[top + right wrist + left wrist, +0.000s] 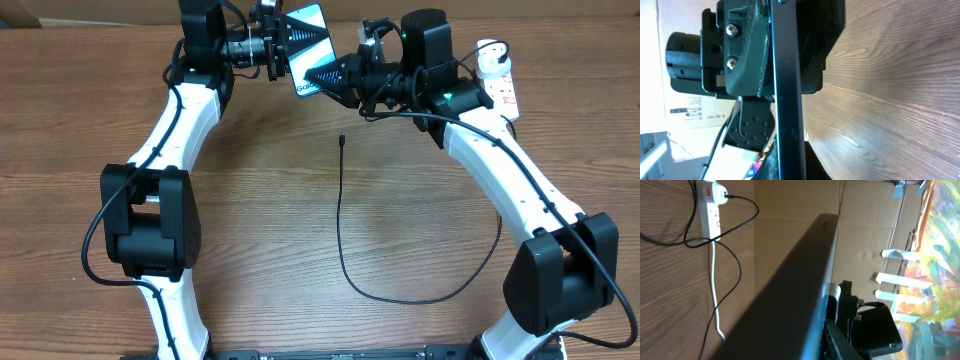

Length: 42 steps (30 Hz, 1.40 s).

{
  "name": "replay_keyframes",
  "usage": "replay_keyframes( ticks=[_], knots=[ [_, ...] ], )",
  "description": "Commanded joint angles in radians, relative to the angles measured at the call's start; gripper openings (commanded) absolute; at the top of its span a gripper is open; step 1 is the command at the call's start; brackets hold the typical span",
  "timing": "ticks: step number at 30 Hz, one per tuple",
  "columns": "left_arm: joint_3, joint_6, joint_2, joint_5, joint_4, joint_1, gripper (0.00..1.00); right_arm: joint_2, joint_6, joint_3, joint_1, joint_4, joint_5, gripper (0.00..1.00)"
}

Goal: Plug charger to phone and switch on socket
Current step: 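Open the right gripper and pull it away from the phone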

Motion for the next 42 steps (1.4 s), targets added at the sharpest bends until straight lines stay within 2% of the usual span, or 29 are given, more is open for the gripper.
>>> replay_keyframes(
  ticks=[1,4,9,18,21,22,26,37,42],
  knots=[
    [0.026,-0.04,-0.04,0.064,0.024,0.019,0.16,0.035,0.038,-0.034,-0.032,-0.028,0.035,0.04],
    [0.026,-0.04,-0.04,0.063,0.024,0.019,0.14,0.035,0.038,-0.034,-0.042,-0.023,0.017,0.04],
    [0.026,-0.04,-0.04,0.061,0.024,0.019,0.04,0.035,0.038,-0.034,-0.048,-0.024,0.007,0.04],
    [0.026,-0.058,-0.04,0.025,0.024,0.019,0.04,0.035,0.038,-0.034,-0.051,-0.024,0.012,0.04],
    [0.026,-0.059,-0.04,0.009,0.024,0.019,0.04,0.035,0.037,-0.034,-0.051,-0.023,0.023,0.14],
    [0.026,-0.059,-0.04,0.002,0.024,0.02,0.04,0.035,0.037,-0.034,-0.053,-0.024,0.026,0.22],
    [0.026,-0.059,-0.04,-0.036,0.024,0.024,0.04,0.035,0.026,-0.034,-0.064,-0.023,0.026,0.41],
    [0.026,-0.045,-0.04,-0.023,0.024,0.046,0.04,0.035,-0.159,-0.034,-0.161,-0.082,0.025,0.71],
    [0.026,0.021,-0.04,0.02,0.023,0.051,0.04,0.035,-0.288,-0.034,-0.227,-0.21,0.042,0.73]
  ],
)
